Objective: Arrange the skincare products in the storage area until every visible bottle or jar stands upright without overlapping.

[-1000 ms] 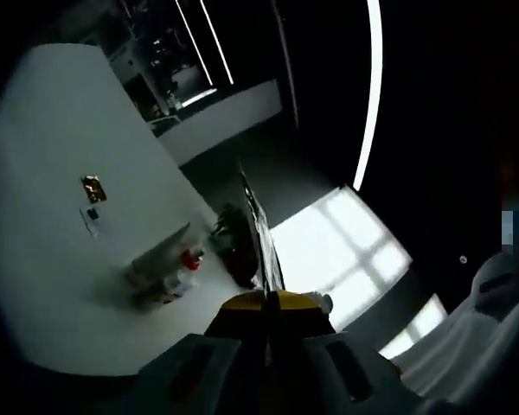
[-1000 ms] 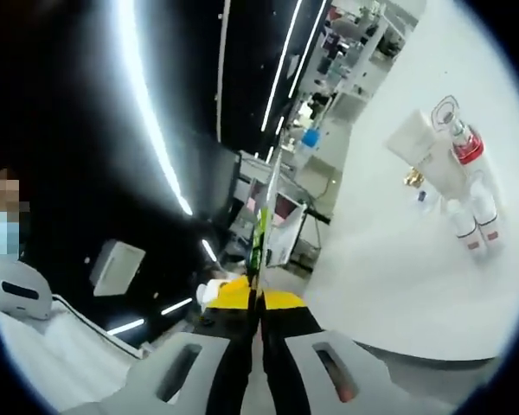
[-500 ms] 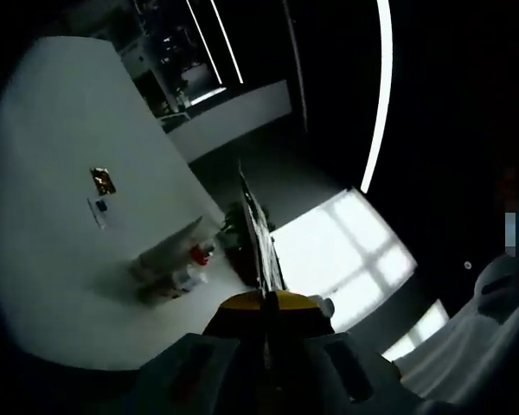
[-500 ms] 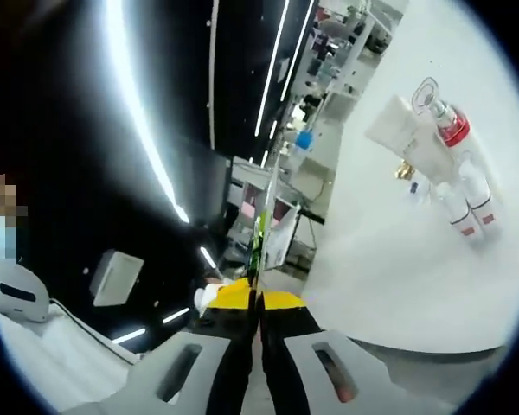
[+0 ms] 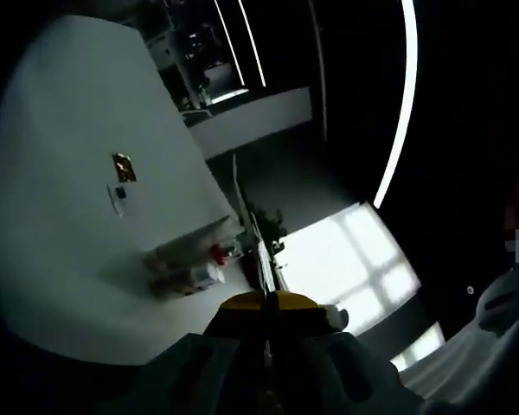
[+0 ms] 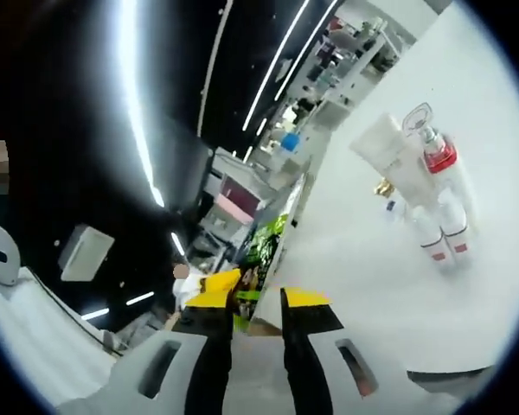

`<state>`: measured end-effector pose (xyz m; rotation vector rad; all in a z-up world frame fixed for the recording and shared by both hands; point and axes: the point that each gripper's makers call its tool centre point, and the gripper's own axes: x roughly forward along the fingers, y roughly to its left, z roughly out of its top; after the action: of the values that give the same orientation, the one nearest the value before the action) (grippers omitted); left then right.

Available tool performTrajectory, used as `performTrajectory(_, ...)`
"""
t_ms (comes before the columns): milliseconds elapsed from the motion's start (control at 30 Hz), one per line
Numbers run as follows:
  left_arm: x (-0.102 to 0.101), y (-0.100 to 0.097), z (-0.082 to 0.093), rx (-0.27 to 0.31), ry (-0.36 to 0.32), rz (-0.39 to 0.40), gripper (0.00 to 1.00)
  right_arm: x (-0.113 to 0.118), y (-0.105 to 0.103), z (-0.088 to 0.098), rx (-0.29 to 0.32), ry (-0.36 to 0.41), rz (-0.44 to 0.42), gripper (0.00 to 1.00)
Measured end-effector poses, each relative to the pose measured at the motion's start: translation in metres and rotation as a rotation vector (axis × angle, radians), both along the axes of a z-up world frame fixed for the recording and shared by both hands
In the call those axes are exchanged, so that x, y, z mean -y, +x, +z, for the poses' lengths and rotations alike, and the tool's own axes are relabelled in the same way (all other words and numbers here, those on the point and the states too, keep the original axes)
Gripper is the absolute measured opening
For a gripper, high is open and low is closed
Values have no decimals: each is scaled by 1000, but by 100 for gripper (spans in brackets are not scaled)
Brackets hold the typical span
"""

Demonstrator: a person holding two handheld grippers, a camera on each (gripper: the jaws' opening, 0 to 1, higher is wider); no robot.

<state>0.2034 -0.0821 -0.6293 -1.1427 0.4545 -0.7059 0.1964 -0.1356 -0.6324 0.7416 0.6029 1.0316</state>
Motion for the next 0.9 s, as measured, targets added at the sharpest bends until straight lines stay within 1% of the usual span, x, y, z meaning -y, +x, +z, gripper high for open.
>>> performTrajectory(100,-3,3,-8,-19,10,7,0,-1,-2,-2,23,-28,13,32)
performTrajectory(200,-5,6,-14,-35,15,12,0,-1,-1,-4,49,-60,12,40)
performTrajectory(267,-5,8,-20,-49,26,10,0,1,1,-8,80,-105,14,50)
performTrajectory(300,-4,9,-25,-54,45,1,0,2,2,-11,94,-135,17,54)
performTrajectory(333,-4,9,-28,-55,61,-10,0,3,2,-13,100,-148,20,59)
performTrajectory(367,-3,10,-34,-60,88,-24,0,4,3,-14,109,-160,21,62)
performTrajectory(467,-2,13,-39,-67,106,-30,0,6,4,-16,112,-174,25,66)
performTrajectory(633,-3,18,-51,-90,112,-28,0,11,9,-23,139,-228,28,75)
performTrajectory(900,-3,25,-72,-138,135,-33,0,17,13,-30,184,-308,34,84)
